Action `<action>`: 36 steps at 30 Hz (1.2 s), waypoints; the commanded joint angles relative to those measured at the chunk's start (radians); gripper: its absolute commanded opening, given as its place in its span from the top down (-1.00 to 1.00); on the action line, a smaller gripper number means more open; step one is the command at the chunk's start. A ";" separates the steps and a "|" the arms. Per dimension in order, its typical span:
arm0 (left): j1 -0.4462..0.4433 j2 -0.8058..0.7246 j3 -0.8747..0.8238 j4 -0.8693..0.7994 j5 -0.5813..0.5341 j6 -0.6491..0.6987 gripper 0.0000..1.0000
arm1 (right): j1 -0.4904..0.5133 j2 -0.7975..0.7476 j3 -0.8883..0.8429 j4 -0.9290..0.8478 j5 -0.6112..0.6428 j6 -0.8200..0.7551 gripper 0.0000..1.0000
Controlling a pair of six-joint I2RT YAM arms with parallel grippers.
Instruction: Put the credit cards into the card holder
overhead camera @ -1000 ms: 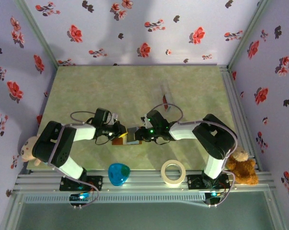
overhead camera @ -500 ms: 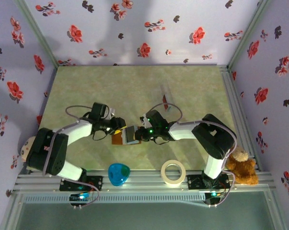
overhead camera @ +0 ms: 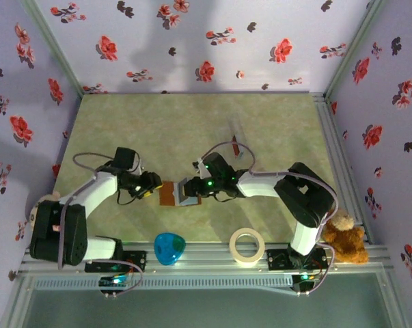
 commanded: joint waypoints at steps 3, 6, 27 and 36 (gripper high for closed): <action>0.012 -0.024 -0.060 0.003 0.090 0.054 -0.16 | 0.013 0.031 0.047 0.002 -0.046 -0.023 0.49; 0.012 -0.012 -0.098 0.073 0.108 0.025 -0.16 | 0.020 0.057 0.058 0.045 -0.067 0.007 0.48; 0.013 0.040 -0.130 0.232 0.242 -0.001 0.84 | 0.046 0.117 0.066 0.192 -0.116 0.058 0.00; 0.016 0.016 -0.130 0.239 0.249 -0.006 1.00 | 0.099 0.064 0.167 -0.264 0.170 -0.225 -0.41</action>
